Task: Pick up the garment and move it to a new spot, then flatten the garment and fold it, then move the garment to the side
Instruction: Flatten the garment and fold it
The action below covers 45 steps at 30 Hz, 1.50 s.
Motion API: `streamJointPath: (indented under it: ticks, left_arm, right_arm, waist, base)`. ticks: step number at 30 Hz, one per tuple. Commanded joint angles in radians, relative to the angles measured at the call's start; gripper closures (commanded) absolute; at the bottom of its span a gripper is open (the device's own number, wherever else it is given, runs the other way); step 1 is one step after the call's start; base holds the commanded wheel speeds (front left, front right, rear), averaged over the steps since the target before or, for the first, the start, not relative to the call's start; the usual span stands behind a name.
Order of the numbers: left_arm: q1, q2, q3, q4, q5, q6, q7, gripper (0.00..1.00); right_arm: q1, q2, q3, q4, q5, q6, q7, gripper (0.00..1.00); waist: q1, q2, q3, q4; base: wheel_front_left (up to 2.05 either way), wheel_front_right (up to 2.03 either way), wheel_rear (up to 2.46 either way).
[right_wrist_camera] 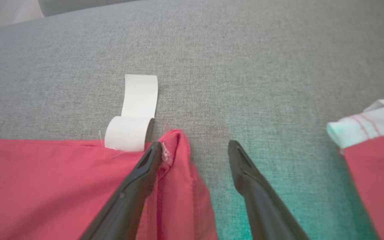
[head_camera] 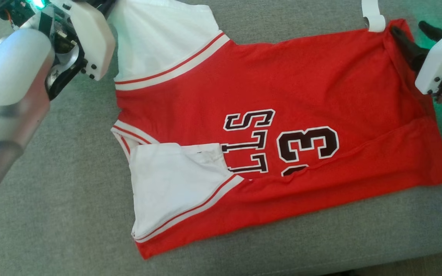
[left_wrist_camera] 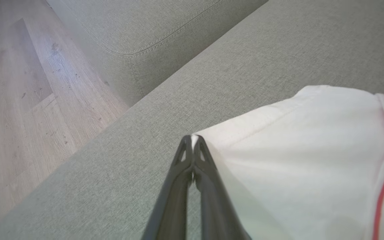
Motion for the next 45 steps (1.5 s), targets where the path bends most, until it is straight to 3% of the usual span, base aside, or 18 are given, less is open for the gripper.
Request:
streamJointPath:
  ticks: [1,3,4,11,18,24,32,37,45]
  left_arm:
    - [-0.071,0.028,0.024,-0.007,-0.009,0.002,-0.011,1.00]
    - [-0.073,0.024,0.012,-0.003,-0.017,0.002,-0.018,1.00]
    - [-0.074,0.023,0.006,-0.001,-0.022,0.002,-0.022,1.00]
    - [-0.106,0.029,-0.012,0.025,-0.003,0.003,-0.118,1.00]
    - [-0.156,0.008,0.013,0.082,0.050,0.051,-0.313,1.00]
    - [-0.120,-0.021,0.016,0.100,0.021,0.034,-0.360,1.00]
    - [0.039,0.018,0.005,0.000,-0.016,0.045,-0.408,1.00]
    - [0.174,0.067,-0.003,-0.143,-0.048,0.093,-0.409,1.00]
    - [0.424,0.147,-0.026,-0.412,-0.113,0.225,-0.396,1.00]
  right_arm:
    - [-0.014,-0.015,0.021,-0.004,0.015,0.003,0.001,0.26]
    - [-0.026,-0.017,0.049,0.009,0.032,0.003,-0.007,0.88]
    - [-0.031,-0.020,0.063,0.008,0.038,0.003,-0.020,1.00]
    - [-0.078,-0.048,0.126,0.022,0.055,0.003,-0.142,1.00]
    - [-0.127,-0.076,0.142,0.050,0.120,0.003,-0.284,1.00]
    - [-0.094,-0.124,0.168,0.024,0.188,0.003,-0.355,1.00]
    - [0.031,-0.218,0.209,-0.053,0.257,0.003,-0.413,1.00]
    - [0.136,-0.270,0.218,-0.085,0.293,0.003,-0.457,1.00]
    - [0.290,-0.312,0.223,-0.119,0.295,0.003,-0.547,1.00]
  waist:
    - [-0.0001,0.0000,-0.002,0.005]
    - [-0.0001,0.0000,-0.004,0.011]
    - [-0.0001,0.0000,-0.005,0.013]
    - [-0.0001,0.0000,-0.014,0.020]
    - [-0.0001,0.0000,-0.034,0.029]
    - [-0.0001,0.0000,-0.065,0.054]
    - [-0.0001,0.0000,-0.117,0.097]
    - [-0.0001,0.0000,-0.148,0.125]
    - [-0.0001,0.0000,-0.183,0.154]
  base:
    - [0.00,0.00,0.00]
    - [0.00,0.00,0.00]
    - [0.00,0.00,0.00]
    - [0.00,0.00,0.00]
    - [0.00,0.00,0.00]
    - [0.00,0.00,0.00]
    - [0.00,0.00,0.00]
    - [0.00,0.00,0.00]
    - [0.00,0.00,0.00]
